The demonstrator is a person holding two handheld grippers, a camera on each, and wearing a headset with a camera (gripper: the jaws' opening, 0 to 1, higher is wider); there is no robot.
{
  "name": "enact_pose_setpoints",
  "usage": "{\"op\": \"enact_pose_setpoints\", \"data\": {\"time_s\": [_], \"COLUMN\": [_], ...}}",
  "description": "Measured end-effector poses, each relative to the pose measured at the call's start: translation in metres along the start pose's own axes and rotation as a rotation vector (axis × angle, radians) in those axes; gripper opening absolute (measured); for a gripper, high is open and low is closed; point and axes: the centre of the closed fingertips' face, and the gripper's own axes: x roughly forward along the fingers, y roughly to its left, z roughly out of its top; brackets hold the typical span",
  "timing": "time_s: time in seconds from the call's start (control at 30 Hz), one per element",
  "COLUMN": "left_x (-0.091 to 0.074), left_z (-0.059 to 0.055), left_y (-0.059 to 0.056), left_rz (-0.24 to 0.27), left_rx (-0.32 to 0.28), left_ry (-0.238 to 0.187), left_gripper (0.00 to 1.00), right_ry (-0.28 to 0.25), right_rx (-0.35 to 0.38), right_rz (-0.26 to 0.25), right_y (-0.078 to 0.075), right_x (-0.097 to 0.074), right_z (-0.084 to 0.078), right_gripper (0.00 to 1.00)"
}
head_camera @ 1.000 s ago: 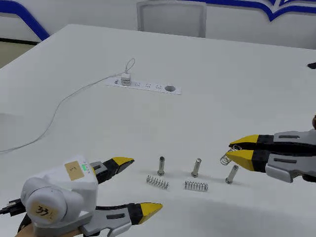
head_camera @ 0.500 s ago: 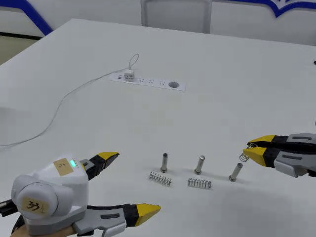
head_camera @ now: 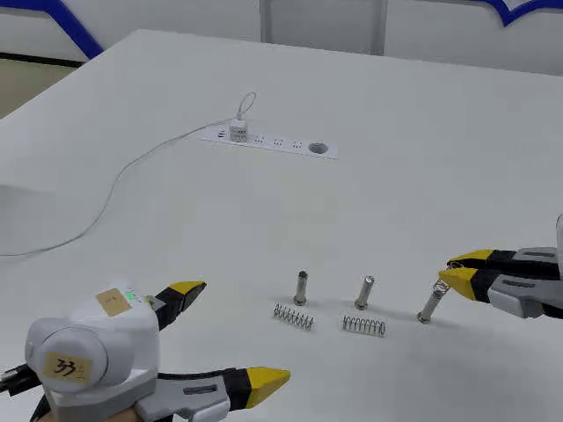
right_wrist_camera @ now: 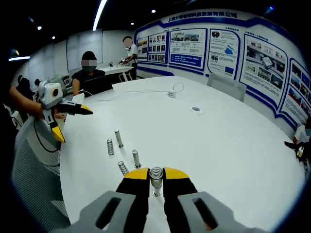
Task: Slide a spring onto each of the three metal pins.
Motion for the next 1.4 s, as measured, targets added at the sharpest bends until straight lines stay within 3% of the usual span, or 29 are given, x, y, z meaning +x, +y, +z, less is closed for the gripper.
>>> {"op": "enact_pose_setpoints", "data": {"time_s": [0.23, 0.93, 1.4], "left_x": [0.000, 0.000, -0.001], "left_z": [-0.001, -0.006, -0.006], "left_y": [-0.005, -0.002, 0.004], "left_rz": [-0.019, -0.002, 0.015], "left_rx": [-0.021, -0.044, -0.067], "left_ry": [0.005, 0.025, 0.018], "left_gripper": [0.93, 0.90, 0.89], "right_ry": [0.028, 0.102, 0.085], "right_rx": [-0.013, 0.002, 0.041], "right_rz": [-0.010, -0.073, -0.088], "right_y": [0.000, -0.006, -0.009], "right_x": [0.006, 0.033, 0.034], "right_z": [-0.009, -0.049, -0.054], "right_gripper": [0.10, 0.11, 0.11]}}
